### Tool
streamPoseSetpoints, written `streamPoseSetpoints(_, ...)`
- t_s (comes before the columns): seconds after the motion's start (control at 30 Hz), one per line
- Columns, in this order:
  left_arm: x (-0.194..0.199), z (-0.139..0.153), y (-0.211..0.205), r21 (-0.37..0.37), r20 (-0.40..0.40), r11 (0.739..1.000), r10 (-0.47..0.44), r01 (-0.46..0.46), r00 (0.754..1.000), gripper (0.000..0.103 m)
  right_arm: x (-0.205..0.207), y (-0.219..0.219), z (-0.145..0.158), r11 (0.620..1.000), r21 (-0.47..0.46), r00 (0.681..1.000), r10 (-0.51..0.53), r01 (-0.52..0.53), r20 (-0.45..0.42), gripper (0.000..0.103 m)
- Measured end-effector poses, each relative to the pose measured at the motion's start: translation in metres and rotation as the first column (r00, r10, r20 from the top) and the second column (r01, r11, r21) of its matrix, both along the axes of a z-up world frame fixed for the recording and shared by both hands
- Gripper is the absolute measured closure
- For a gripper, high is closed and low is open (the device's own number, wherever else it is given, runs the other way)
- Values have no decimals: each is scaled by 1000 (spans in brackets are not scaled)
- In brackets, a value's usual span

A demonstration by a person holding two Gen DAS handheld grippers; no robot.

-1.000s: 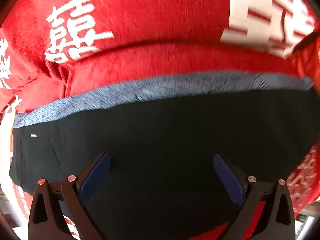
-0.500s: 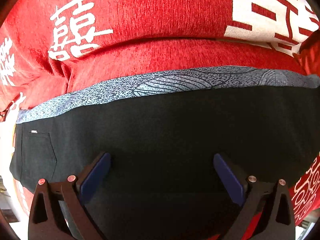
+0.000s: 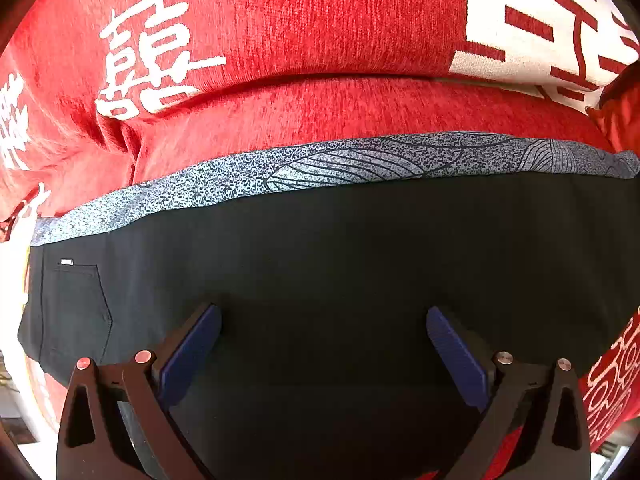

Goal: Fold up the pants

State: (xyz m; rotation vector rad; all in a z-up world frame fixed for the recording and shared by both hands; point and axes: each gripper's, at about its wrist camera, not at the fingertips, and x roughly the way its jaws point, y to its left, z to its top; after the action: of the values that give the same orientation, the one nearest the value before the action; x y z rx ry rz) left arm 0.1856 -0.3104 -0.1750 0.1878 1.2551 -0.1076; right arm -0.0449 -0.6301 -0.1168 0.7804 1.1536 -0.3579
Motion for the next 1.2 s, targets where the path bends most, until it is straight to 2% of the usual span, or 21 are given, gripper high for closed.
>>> streamPoseSetpoints(0.2, 1, -2, 3, -12, -3, 1000, 5, -5, 1000, 0, 14, 42, -9, 989, 99, 994, 104, -106, 31, 56)
streamPoseSetpoints(0.37, 3, -3, 4, -19, -8, 1000, 13, -13, 1000, 0, 33, 60, -18, 979, 127, 987, 154, -157, 34, 55)
streamPoseSetpoints(0.47, 4, -2, 5, -22, -16, 1000, 16, -17, 1000, 0, 38, 61, -27, 978, 148, 989, 146, -146, 17, 49)
streamPoseSetpoints(0.6, 4, -2, 5, -25, -16, 1000, 15, -16, 1000, 0, 28, 54, -34, 976, 190, 994, 109, -110, 17, 49)
streamPoseSetpoints(0.8, 4, -2, 5, -23, -19, 1000, 14, -15, 1000, 0, 23, 55, -35, 973, 197, 993, 115, -118, 31, 47)
streamPoseSetpoints(1.07, 11, 3, -2, 14, -65, 1000, 12, -11, 998, 0, 18, 49, -36, 963, 248, 993, 98, -110, 62, 46)
streamPoseSetpoints(1.2, 9, 11, -12, 7, -74, 1000, 2, -1, 997, 0, 14, 45, -38, 953, 282, 993, 86, -107, 86, 46)
